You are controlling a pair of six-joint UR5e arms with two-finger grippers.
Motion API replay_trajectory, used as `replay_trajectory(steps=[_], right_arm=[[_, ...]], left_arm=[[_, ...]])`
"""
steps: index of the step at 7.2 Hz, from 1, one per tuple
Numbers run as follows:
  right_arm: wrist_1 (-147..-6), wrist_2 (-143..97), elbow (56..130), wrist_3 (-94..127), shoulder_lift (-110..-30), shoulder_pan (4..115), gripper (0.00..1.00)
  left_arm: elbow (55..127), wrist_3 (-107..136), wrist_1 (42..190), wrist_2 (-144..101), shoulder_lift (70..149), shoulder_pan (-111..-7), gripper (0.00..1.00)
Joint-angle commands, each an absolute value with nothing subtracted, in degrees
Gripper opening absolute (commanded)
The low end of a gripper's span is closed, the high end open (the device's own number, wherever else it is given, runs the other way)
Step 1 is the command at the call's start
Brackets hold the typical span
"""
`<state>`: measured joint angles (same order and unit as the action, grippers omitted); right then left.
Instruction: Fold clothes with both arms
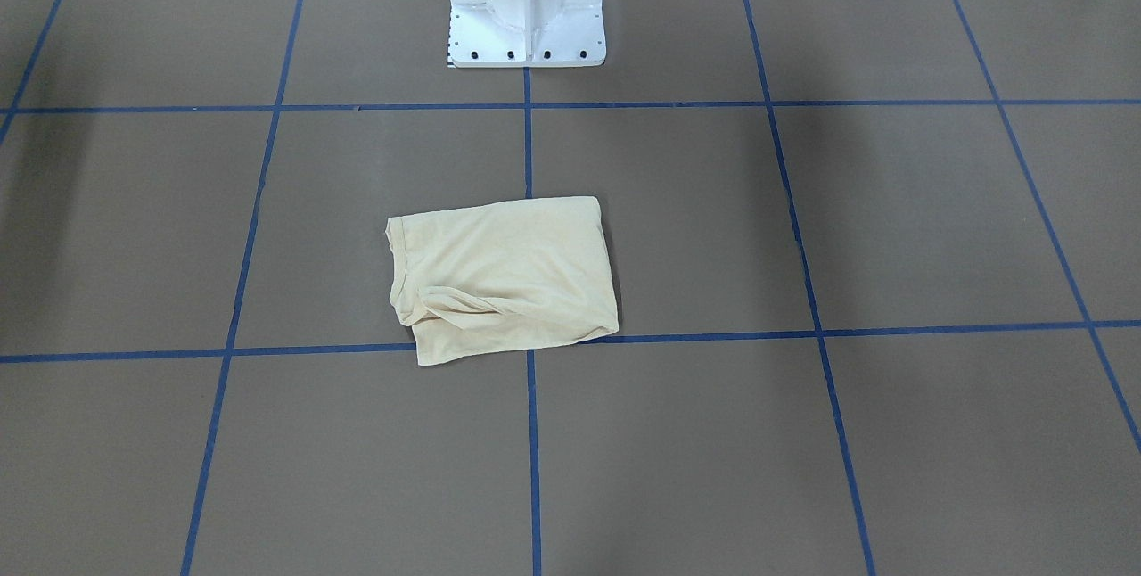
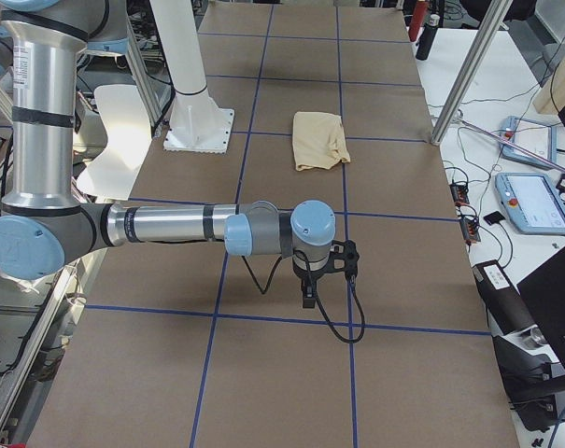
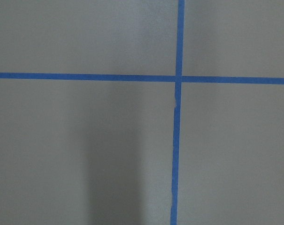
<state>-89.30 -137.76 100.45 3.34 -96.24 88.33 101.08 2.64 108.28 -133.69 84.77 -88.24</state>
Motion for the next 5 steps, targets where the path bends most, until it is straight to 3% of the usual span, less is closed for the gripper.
replay_trajectory(steps=[1, 5], right_arm=[[-89.3, -137.8, 100.5, 3.3, -96.2, 88.4, 1.00], [-89.3, -137.7, 100.5, 3.3, -96.2, 88.3, 1.00]], left_arm=[[101.1, 2.6, 108.3, -133.5, 85.1, -88.2, 1.00], [100.9, 2.3, 108.4, -133.5, 85.3, -88.2, 1.00]])
